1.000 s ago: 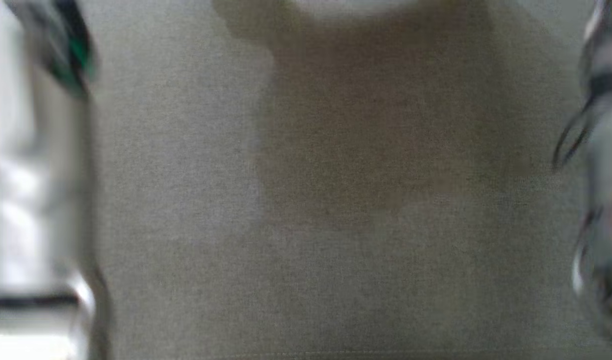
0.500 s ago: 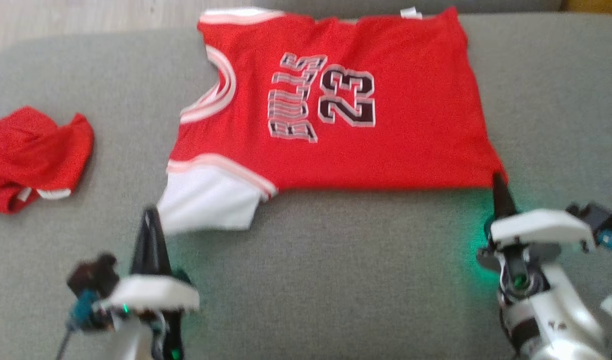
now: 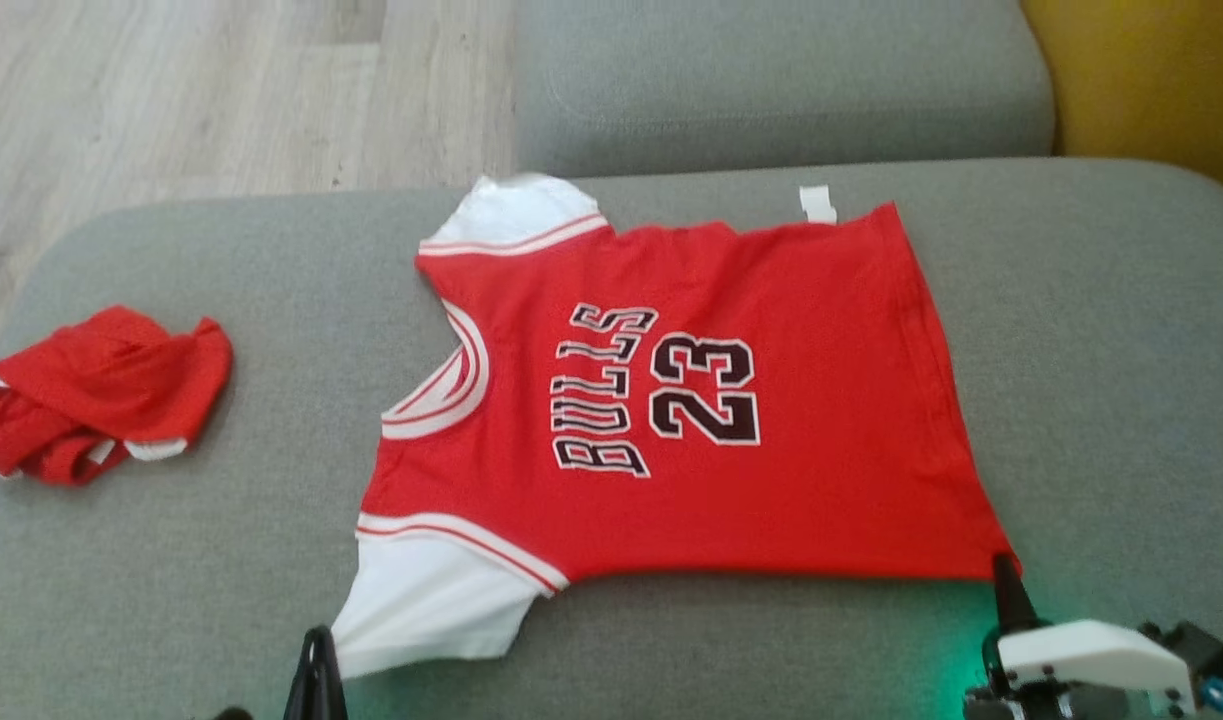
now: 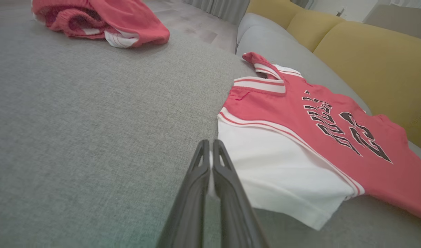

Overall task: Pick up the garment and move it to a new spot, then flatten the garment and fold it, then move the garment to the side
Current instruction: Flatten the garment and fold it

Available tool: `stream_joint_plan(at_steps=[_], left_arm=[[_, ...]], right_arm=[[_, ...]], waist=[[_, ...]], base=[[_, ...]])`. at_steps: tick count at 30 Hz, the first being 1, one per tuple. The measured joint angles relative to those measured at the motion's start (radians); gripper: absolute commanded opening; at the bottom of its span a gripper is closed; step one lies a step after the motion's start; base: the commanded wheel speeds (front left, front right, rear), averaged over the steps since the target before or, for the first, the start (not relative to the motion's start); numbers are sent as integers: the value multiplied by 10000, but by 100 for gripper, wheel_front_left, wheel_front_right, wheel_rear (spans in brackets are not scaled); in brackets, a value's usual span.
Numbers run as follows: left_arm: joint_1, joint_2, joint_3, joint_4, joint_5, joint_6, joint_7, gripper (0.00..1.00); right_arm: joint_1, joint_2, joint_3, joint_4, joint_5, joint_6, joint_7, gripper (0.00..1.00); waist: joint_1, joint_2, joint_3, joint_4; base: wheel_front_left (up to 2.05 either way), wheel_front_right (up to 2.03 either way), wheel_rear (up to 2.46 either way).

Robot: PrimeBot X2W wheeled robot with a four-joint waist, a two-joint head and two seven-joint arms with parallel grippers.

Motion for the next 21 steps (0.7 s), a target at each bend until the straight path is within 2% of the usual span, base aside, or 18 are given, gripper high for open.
stream_joint_plan(at_steps=[5, 10, 15, 21], left_arm=[[456, 33, -134, -844, -144, -23, 0, 0], [33, 69, -282, -1664, 38, -25, 0, 0], [-1726, 75, -439, -2213, 230, 2, 0, 0], [-3661, 50, -594, -1590, 422, 186, -2, 0]], right_arm=[[481, -10, -4, -474, 316, 0, -12, 0], [281, -6, 48, -886, 506, 0, -6, 0], [-913, 54, 146, -972, 606, 0, 115, 0], [-2667, 159, 196, -357, 483, 0, 194, 0]], waist=[[1, 0, -56, -16], [2, 0, 149, -41], [3, 0, 613, -62], [5, 0, 1433, -115]], base=[[0, 0, 0], [0, 0, 0], [0, 0, 0], [0, 0, 0]])
